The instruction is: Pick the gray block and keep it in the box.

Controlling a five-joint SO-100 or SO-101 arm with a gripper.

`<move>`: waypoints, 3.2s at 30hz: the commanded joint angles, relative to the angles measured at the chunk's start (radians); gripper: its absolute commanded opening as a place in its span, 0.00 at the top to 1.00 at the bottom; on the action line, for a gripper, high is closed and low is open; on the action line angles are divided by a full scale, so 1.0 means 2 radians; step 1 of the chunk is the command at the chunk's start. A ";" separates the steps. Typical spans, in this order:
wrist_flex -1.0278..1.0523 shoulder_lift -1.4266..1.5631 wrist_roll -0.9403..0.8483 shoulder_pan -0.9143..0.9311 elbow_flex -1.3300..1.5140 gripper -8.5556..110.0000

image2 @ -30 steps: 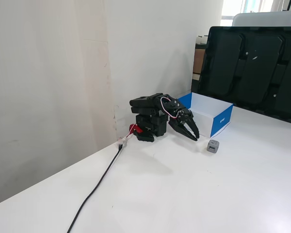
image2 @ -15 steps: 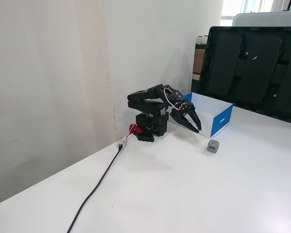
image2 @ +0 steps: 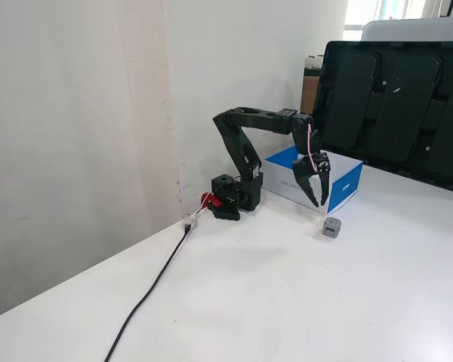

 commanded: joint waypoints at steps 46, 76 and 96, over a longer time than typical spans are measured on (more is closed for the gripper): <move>0.032 -0.061 -0.028 -0.044 -0.120 0.93; 0.133 -0.137 -0.069 -0.502 -0.252 0.69; 0.094 0.126 -0.085 -0.084 -0.176 0.93</move>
